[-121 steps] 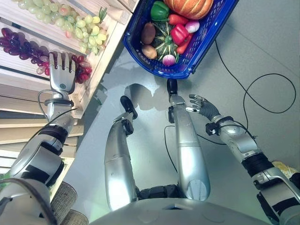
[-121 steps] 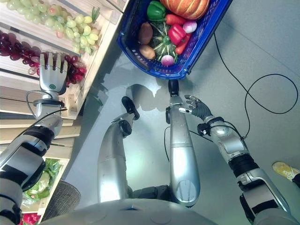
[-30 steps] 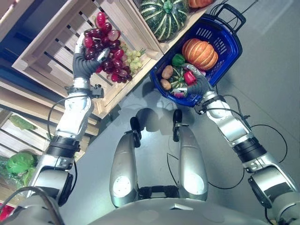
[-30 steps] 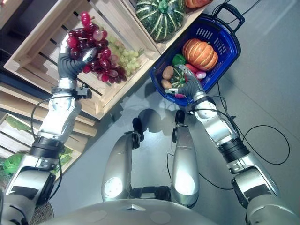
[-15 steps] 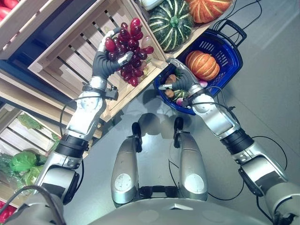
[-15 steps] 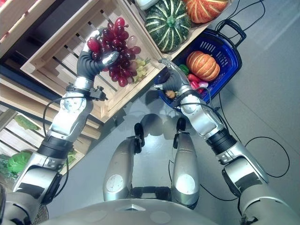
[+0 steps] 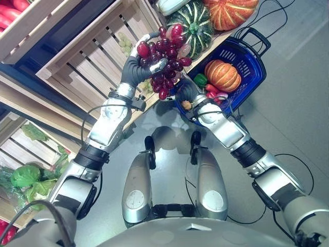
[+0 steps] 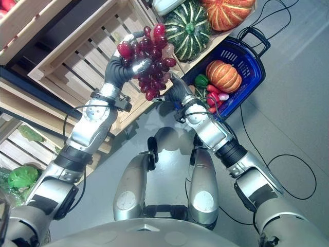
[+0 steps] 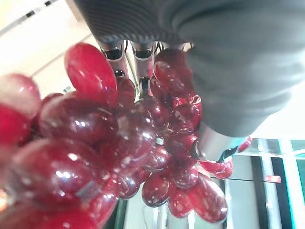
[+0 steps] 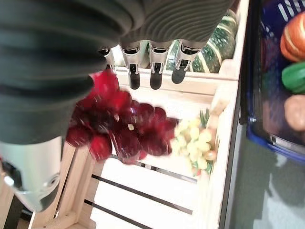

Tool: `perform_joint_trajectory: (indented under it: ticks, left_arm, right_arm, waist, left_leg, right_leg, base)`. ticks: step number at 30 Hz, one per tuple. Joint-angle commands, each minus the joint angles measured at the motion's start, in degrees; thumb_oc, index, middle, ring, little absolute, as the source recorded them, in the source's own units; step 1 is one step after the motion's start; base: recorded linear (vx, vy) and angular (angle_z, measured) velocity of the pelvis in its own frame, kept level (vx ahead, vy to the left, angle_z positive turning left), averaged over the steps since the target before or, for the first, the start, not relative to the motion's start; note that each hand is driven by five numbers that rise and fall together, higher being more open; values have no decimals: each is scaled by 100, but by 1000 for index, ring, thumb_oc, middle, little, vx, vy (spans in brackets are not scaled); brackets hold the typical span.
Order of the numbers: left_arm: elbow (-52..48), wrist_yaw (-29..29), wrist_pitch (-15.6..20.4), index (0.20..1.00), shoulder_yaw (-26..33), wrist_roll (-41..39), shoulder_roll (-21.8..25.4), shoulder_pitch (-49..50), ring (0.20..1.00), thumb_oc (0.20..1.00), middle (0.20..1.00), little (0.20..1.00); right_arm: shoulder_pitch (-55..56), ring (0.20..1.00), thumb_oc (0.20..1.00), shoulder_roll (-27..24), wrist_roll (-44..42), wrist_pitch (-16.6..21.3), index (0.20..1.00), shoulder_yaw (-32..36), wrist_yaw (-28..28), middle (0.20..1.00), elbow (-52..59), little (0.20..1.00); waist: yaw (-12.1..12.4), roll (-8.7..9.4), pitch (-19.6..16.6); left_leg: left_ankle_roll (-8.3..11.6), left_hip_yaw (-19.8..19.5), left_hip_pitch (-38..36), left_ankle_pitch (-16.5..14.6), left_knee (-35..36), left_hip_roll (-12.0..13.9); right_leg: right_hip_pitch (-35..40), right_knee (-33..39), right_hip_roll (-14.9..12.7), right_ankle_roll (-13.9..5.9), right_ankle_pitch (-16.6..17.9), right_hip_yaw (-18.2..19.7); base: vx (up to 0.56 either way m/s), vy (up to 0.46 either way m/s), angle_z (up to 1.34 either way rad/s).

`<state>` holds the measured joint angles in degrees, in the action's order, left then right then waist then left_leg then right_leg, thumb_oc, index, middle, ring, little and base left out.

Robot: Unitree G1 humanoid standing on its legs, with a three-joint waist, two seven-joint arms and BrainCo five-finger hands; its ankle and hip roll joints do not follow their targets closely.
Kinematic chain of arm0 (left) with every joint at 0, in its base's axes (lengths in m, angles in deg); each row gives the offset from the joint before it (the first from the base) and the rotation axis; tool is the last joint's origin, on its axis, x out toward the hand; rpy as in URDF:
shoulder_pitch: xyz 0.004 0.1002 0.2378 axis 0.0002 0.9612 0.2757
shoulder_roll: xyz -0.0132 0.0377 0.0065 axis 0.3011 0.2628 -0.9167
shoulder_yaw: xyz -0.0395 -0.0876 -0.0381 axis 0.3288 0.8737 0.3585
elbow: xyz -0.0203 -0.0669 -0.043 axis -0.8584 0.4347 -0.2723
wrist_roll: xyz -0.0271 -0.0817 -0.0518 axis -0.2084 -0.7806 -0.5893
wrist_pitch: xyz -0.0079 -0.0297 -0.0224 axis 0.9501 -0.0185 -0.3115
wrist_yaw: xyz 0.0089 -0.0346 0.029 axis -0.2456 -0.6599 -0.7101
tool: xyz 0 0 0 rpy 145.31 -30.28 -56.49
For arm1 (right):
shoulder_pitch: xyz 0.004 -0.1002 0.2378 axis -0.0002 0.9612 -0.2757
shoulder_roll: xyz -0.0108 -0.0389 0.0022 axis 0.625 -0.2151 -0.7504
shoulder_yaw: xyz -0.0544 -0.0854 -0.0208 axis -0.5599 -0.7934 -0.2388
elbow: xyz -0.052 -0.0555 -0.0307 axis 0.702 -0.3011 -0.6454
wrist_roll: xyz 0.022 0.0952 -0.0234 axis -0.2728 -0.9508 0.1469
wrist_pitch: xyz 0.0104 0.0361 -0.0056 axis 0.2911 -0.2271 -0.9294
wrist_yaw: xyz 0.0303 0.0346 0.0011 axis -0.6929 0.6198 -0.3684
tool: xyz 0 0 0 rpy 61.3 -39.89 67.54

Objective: Pick up fruits and vegetables into the basket

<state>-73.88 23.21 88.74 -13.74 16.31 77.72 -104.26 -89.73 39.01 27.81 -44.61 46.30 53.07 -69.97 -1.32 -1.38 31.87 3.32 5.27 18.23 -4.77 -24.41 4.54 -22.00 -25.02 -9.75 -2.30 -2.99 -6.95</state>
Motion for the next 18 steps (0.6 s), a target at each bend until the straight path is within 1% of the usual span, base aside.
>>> perform_joint_trajectory:
  ticks: [1, 4, 8, 10, 11, 12, 15, 17, 18]
  left_arm:
    - [-1028, -107, 374, 200, -281, -493, -291, -227, 200, 200, 200, 200]
    - [-1163, -126, 420, 200, -351, -625, -405, -235, 200, 200, 200, 200]
    - [-1327, -141, 325, 200, -438, -923, -533, -248, 200, 200, 200, 200]
    - [-1350, -141, 321, 200, -460, -966, -554, -248, 200, 200, 200, 200]
    - [-1391, -112, 320, 200, -503, -1068, -593, -255, 200, 200, 200, 200]
    - [-1404, -111, 308, 200, -517, -1113, -616, -252, 200, 200, 200, 200]
    - [-1452, -94, 191, 200, -561, -1262, -700, -249, 200, 200, 200, 200]
    - [-1431, -29, 10, 200, -614, -1500, -776, -238, 200, 200, 200, 200]
    - [-1422, -6, -28, 200, -631, -1599, -794, -228, 200, 200, 200, 200]
  right_arm:
    - [-132, 1000, 1000, 423, -342, 168, 1000, -60, 381, 1000, 14, 1000]
    - [-92, 1000, 1000, 550, -606, 179, 1000, -54, 528, 1000, -17, 1000]
    - [-6, 1000, 1000, 718, -1024, 278, 1000, -22, 658, 1000, -27, 1000]
    - [8, 1000, 1000, 749, -1073, 344, 1000, -13, 700, 1000, -35, 1000]
    - [21, 1000, 1000, 794, -1192, 476, 1000, -2, 727, 1000, -26, 1000]
    - [24, 1000, 1000, 822, -1227, 530, 1000, 13, 730, 1000, -18, 1000]
    - [36, 1000, 1000, 912, -1323, 798, 1000, 53, 714, 1000, 11, 1000]
    - [22, 1000, 1000, 982, -1443, 1073, 1000, 72, 760, 1000, 84, 1000]
    - [17, 1000, 1000, 991, -1507, 1135, 1000, 79, 782, 1000, 107, 1000]
  waist:
    - [87, 106, -519]
    - [86, 109, -498]
    - [86, 122, -488]
    - [86, 122, -483]
    - [81, 125, -478]
    - [83, 128, -480]
    - [90, 144, -486]
    - [97, 161, -517]
    - [101, 163, -524]
  left_leg:
    - [-254, 47, -92, -381, 68, -230]
    - [-254, 47, -101, -374, 95, -230]
    - [-265, 50, -120, -375, 110, -233]
    - [-267, 49, -124, -375, 112, -233]
    - [-268, 51, -142, -382, 118, -229]
    - [-271, 52, -145, -386, 114, -231]
    - [-277, 58, -163, -392, 103, -232]
    - [-281, 57, -198, -401, 114, -230]
    - [-282, 56, -207, -400, 116, -229]
  right_leg:
    - [424, 217, -249, -291, -337, -69]
    - [450, 255, -254, -286, -327, -91]
    - [476, 276, -252, -286, -317, -106]
    - [481, 281, -252, -287, -313, -107]
    - [492, 290, -256, -291, -307, -112]
    - [502, 299, -258, -291, -303, -111]
    - [522, 312, -265, -301, -282, -115]
    - [570, 353, -264, -304, -274, -120]
    - [585, 364, -265, -305, -270, -122]
  base:
    - [-15, -4, 6]
    - [-5, -2, 2]
    - [0, 0, 0]
    - [0, 0, 0]
    - [0, 0, 0]
    - [0, 0, 0]
    - [0, 0, 0]
    - [47, -30, 3]
    - [42, -20, 7]
